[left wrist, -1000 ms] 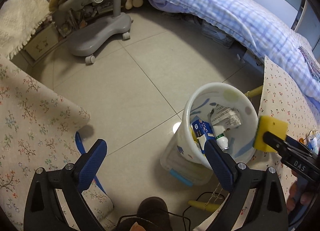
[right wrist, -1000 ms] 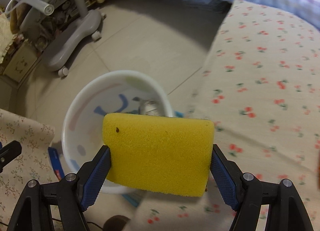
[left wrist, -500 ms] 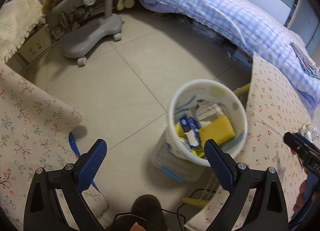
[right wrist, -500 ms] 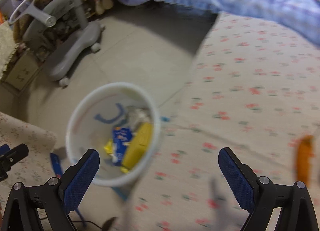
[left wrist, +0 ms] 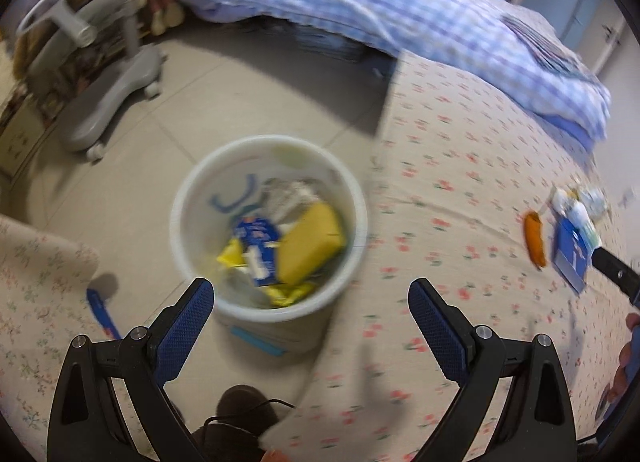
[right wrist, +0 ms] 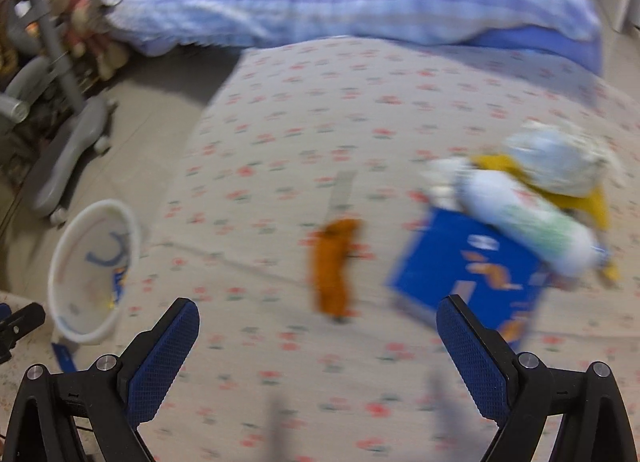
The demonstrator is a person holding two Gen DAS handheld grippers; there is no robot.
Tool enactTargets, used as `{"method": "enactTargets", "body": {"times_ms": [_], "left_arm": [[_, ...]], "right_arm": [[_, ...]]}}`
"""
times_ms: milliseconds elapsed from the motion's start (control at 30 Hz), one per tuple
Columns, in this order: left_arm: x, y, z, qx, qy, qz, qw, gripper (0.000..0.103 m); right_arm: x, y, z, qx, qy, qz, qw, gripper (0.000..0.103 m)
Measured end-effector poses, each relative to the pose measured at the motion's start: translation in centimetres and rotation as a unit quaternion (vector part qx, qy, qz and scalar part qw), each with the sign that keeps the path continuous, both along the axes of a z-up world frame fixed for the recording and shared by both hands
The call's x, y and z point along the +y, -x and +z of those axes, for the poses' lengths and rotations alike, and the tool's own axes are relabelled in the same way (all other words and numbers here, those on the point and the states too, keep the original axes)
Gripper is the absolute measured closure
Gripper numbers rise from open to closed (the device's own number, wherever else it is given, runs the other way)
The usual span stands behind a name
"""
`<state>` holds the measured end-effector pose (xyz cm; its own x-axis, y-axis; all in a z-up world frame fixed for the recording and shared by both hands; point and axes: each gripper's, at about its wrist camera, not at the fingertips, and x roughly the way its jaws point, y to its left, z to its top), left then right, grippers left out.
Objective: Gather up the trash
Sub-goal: 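Grasp the orange peel with left gripper while right gripper grasps white AD bottle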
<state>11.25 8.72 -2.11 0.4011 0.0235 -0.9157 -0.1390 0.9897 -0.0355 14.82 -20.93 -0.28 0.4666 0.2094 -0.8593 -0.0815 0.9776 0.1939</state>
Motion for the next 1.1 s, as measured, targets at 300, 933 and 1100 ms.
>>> {"method": "enactTargets", "body": {"times_ms": [300, 933, 1100], "left_arm": [[-10.0, -2.9, -1.4, 0.034, 0.034, -0.067, 0.9966, 0.004], [-19.9, -7.7, -5.2, 0.030, 0.109, -0.099, 0.9887, 0.062], [-20.3, -8.2, -5.2, 0.023, 0.093, -0.096, 0.9907, 0.083]], "right_arm": [[-9.6, 0.2, -0.6, 0.015, -0.010, -0.071, 0.997, 0.005], [-19.8, -0.5, -2.4, 0.039, -0.060, -0.149, 0.986, 0.017], [-19.3, -1.8, -2.5, 0.033, -0.097, -0.141, 0.985, 0.031]]}}
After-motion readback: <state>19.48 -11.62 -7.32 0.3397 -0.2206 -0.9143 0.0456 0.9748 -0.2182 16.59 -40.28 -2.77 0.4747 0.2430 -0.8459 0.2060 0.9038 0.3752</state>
